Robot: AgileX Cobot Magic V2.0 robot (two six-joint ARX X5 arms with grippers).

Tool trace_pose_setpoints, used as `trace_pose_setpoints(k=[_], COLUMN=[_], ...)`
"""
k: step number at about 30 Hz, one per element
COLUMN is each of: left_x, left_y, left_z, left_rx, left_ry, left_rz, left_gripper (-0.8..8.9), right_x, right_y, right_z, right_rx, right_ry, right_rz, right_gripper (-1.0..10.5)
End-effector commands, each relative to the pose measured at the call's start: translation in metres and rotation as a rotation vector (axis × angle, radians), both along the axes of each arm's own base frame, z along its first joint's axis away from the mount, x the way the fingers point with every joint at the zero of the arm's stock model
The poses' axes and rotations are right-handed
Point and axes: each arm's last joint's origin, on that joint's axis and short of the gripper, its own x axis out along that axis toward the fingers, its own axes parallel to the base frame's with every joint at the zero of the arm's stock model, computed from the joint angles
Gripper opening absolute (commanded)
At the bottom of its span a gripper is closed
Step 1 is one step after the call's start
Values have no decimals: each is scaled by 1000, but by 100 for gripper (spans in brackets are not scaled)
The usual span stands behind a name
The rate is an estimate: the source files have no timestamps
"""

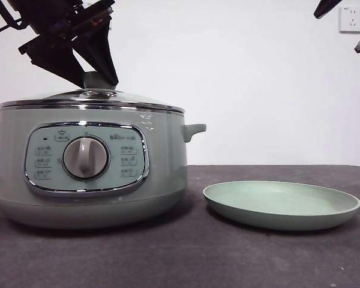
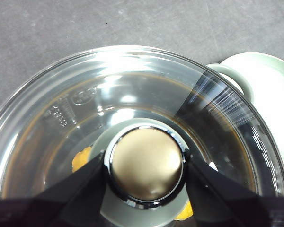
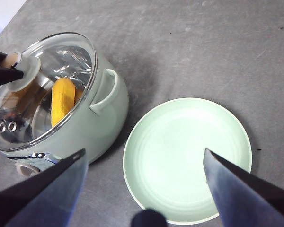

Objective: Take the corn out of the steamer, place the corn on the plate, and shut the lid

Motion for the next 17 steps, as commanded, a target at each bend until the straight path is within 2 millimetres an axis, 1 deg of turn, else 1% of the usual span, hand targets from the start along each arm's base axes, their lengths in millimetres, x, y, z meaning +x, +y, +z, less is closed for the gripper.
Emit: trace_pose_setpoints(k=[1, 3, 5, 8, 12, 15, 17], left_x=[2, -2, -11, -32, -74, -109, -132], left_y=[-1, 0, 5, 16, 38, 57, 67], left_z=[4, 15, 29, 57, 92, 112, 120], left_rx=[1, -12, -34, -44, -31, -26, -35], left_ry=[-44, -75, -133, -261, -426, -528, -575], left_rz=[-16, -14, -3, 63, 199, 300, 335], left_gripper=[-9, -9, -9, -9, -9, -9, -9], right_x=[1, 3, 9, 24, 50, 71, 85], right_y=[2, 8, 19, 44, 91, 133, 160], right_z=[2, 2, 2, 3, 10, 15, 19], right_rx=[9, 27, 42, 32, 5, -22, -48], right_ry=[-7, -11, 4, 42, 77, 107, 133], right_rz=[1, 23, 65, 162, 306, 406, 459], right_gripper=[410, 410, 410, 410, 410, 410, 409])
